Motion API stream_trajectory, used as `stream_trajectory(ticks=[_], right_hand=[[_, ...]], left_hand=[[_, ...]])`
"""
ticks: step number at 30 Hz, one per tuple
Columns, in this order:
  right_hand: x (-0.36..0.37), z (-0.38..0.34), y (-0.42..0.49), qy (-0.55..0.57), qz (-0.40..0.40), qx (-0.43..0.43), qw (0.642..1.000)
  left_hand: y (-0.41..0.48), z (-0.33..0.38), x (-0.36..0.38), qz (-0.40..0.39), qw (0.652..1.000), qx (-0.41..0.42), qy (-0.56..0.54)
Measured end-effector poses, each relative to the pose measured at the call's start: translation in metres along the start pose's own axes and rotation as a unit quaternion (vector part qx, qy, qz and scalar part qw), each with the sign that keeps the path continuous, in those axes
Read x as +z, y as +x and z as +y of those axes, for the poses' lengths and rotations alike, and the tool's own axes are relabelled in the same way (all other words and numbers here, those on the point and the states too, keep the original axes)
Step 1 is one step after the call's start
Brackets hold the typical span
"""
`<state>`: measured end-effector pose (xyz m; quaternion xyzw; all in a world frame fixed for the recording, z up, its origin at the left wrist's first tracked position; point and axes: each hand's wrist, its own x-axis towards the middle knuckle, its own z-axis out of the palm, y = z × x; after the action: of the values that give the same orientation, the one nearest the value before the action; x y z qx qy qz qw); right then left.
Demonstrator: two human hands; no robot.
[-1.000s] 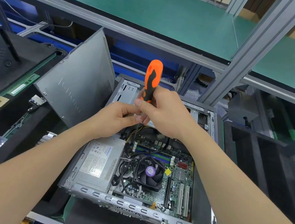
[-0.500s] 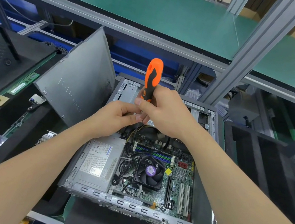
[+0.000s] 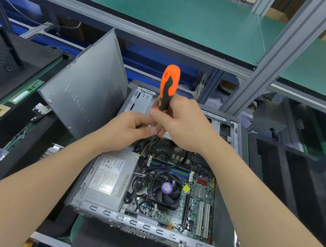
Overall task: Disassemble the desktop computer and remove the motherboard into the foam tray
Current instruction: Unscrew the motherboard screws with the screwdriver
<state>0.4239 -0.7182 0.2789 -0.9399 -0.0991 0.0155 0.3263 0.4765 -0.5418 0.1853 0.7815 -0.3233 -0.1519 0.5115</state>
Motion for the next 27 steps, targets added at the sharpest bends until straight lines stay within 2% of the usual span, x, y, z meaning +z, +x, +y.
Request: stream_trajectory(ticks=[27], right_hand=[[0.0006, -0.0029, -0.0022, -0.011, -0.003, -0.009, 1.000]], left_hand=[[-0.0020, -0.0020, 0.0006, -0.003, 1.000, 0.010, -0.025]])
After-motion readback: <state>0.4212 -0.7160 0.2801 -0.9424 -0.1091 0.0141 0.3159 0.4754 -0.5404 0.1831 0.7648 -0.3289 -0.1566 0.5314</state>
